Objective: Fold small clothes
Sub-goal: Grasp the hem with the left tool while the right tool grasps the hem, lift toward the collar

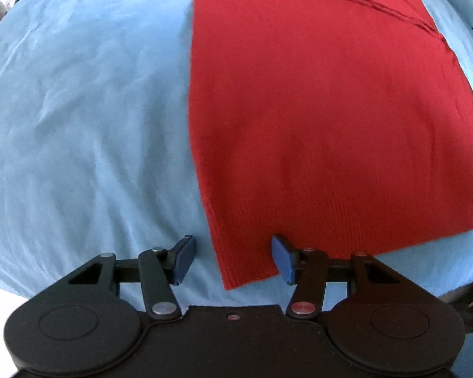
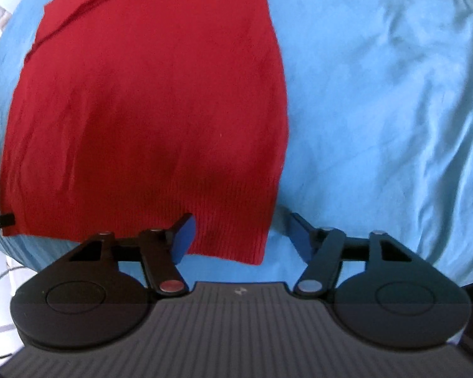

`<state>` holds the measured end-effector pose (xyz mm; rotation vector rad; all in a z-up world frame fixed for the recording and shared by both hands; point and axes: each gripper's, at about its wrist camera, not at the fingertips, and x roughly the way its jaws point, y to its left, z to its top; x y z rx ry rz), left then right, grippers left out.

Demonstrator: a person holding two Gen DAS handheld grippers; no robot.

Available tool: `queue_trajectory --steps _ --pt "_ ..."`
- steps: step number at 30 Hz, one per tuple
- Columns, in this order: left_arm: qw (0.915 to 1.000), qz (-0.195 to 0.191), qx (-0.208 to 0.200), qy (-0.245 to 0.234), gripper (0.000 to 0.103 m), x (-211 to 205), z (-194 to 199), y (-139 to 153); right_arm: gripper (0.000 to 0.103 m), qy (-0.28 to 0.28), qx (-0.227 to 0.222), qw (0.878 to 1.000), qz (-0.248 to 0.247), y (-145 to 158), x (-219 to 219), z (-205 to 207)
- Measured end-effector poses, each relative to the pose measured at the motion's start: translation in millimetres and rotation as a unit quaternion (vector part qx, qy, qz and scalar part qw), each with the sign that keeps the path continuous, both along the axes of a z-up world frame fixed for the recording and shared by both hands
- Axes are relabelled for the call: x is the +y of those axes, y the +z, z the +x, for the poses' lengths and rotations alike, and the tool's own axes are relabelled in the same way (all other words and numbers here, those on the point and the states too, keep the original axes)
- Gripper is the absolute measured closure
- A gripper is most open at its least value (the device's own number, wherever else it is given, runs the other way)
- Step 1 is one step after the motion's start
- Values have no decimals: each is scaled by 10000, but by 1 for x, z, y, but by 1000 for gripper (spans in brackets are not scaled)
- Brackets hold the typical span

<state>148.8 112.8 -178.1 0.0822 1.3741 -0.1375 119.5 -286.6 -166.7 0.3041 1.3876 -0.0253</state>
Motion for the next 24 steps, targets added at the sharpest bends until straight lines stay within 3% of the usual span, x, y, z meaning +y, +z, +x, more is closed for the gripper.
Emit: queue_trajectory --steps 4,7,13,15,20,24 --pt "10000 -71 51 -38 54 -2 1 -1 34 -108 11 9999 -8 -1 0 -2" --pt "9999 -99 70 -105 63 -5 5 -1 48 -192 13 9998 64 -3 -4 -3" --pt "9991 -275 328 16 82 -8 19 -1 52 -137 53 9998 148 -10 -11 1" --pt "9987 -336 392 16 91 -6 22 -1 66 -90 56 9997 209 -10 -13 3" --pt "9978 -466 462 31 96 3 29 2 80 -18 119 9993 361 -15 -25 17" --pt "9975 -545 441 43 97 11 37 21 82 -51 101 9986 525 -5 -32 20"
